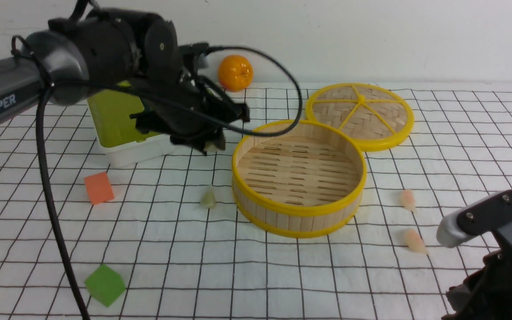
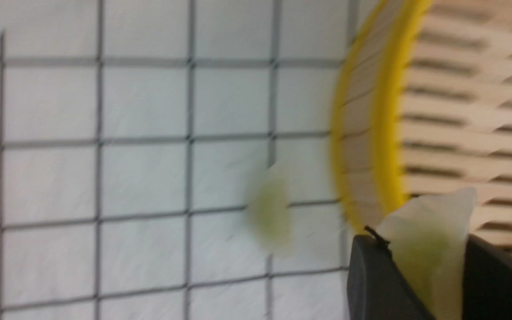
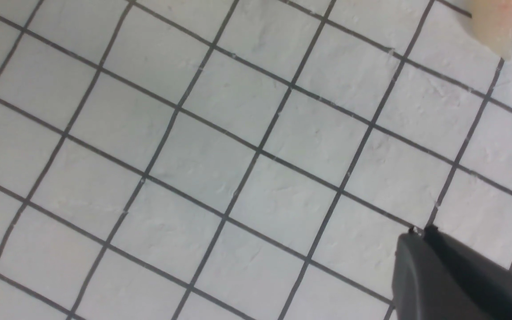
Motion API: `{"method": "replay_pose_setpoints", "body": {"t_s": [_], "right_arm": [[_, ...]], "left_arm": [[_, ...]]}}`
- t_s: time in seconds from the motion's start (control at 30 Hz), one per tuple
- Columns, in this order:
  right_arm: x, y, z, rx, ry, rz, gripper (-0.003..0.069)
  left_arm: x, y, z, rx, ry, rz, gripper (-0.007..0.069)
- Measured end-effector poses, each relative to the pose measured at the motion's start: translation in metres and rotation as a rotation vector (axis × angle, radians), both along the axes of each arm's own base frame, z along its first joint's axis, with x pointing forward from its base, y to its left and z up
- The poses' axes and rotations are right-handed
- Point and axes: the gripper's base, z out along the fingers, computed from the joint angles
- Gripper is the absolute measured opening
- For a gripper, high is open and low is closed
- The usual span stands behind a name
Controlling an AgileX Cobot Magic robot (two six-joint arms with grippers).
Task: Put the dumplings into the steamer on the table with the white tablecloth.
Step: 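Reach for and grasp a dumpling on the table with the left gripper, then place the dumpling into the bamboo steamer basket with the left gripper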
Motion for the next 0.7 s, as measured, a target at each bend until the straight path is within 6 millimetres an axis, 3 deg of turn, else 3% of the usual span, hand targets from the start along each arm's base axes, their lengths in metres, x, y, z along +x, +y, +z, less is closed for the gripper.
{"method": "replay_pose_setpoints", "body": {"t_s": [0.1, 0.13, 0.23, 0.47, 0.57, 0.7], "right_arm": [[0.001, 0.0, 0.001, 0.005, -0.014, -0.001, 0.0017], [0.001, 0.0, 0.001, 0.005, -0.014, -0.001, 0.0017], [0.001, 0.0, 0.001, 0.008, -0.012, -0.003, 0.002], [0.001, 0.0, 0.001, 0.008, -0.012, -0.003, 0.0025], [0.001, 0.001, 0.001, 0.011, -0.011, -0.005, 0.0029], [0.001, 0.001, 0.001, 0.011, -0.01, -0.004, 0.0032]], "left_arm": [[0.016, -0.029, -0.006, -0.015, -0.016, -0.056, 0.0208], [0.018, -0.031, -0.007, -0.015, -0.015, -0.058, 0.0208], [0.038, -0.056, -0.046, 0.014, 0.041, -0.084, 0.0208], [0.061, -0.069, -0.097, 0.071, 0.108, -0.098, 0.0208], [0.062, -0.071, -0.094, 0.061, 0.102, -0.108, 0.0227], [0.06, -0.071, -0.092, 0.061, 0.116, -0.113, 0.0354]]}}
